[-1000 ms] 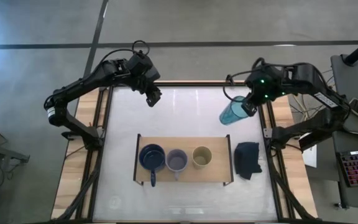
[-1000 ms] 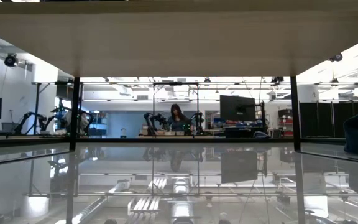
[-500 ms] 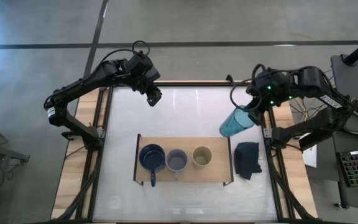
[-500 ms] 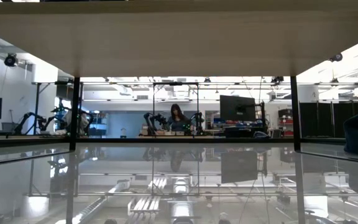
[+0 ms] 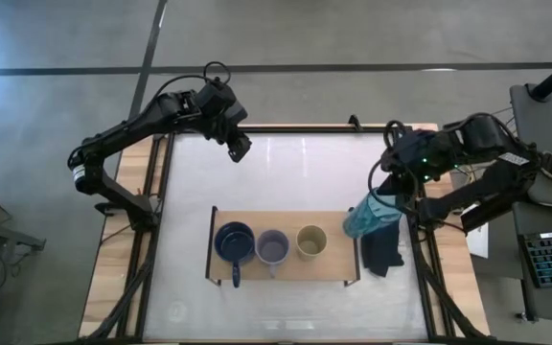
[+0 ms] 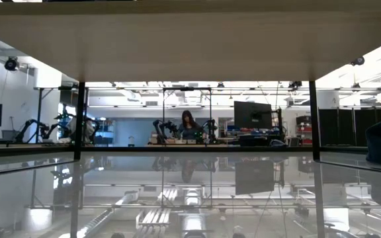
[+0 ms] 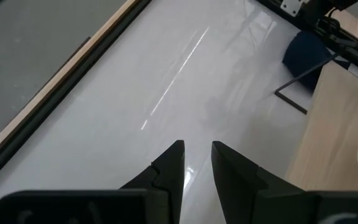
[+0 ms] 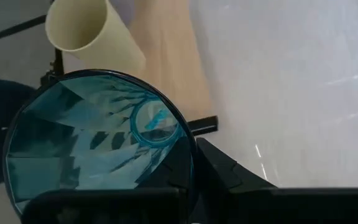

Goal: Stack small to large cups/mugs on shelf
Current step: Put the blue cup on the shelf

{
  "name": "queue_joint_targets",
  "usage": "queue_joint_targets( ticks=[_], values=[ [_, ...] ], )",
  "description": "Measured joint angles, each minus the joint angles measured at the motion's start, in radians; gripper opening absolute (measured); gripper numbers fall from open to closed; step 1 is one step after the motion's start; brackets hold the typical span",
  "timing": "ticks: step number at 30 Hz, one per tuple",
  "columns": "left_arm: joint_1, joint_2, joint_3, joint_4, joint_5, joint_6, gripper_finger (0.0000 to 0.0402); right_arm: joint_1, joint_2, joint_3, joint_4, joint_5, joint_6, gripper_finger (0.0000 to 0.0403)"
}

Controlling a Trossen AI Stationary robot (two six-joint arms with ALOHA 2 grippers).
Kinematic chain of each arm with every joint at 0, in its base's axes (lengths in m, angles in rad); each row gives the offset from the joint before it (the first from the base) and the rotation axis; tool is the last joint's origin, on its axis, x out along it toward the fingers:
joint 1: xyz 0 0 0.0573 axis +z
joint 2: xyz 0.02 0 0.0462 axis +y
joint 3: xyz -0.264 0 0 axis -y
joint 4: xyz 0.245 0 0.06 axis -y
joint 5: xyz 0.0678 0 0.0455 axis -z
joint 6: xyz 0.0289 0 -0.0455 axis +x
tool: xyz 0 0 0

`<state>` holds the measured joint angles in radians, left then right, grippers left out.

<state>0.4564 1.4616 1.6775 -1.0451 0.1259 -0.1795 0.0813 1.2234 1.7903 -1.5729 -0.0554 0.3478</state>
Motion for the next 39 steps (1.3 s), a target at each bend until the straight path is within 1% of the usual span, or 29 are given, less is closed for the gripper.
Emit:
queue_joint_targets(
  ticks=[9, 18, 24, 27, 32, 39],
  values=[
    [0.0, 0.0, 0.0, 0.041, 0.0, -0.002, 0.0067, 0.078, 0.109, 0.048, 0.002, -0.004, -0.001, 0.0009],
    [0.0, 0.0, 0.0, 0.04, 0.0, -0.001, 0.0067, 0.115, 0.197, 0.105, 0.002, -0.005, -0.002, 0.0009],
    [0.0, 0.001, 0.0, 0.04, 0.0, 0.002, 0.0067, 0.138, 0.266, 0.151, 0.001, -0.04, 0.0, 0.0009],
    [0.0, 0.001, 0.0, 0.039, 0.0, 0.007, 0.0067, 0.148, 0.296, 0.18, 0.003, -0.034, 0.0, 0.0009],
    [0.0, 0.001, 0.0, 0.032, 0.0, 0.036, 0.0067, 0.15, 0.331, 0.184, 0.003, -0.026, 0.03, 0.0009],
    [0.0, 0.001, 0.0, 0.031, 0.001, 0.05, 0.0067, 0.152, 0.337, 0.182, 0.003, -0.026, 0.102, 0.0009]
  ],
)
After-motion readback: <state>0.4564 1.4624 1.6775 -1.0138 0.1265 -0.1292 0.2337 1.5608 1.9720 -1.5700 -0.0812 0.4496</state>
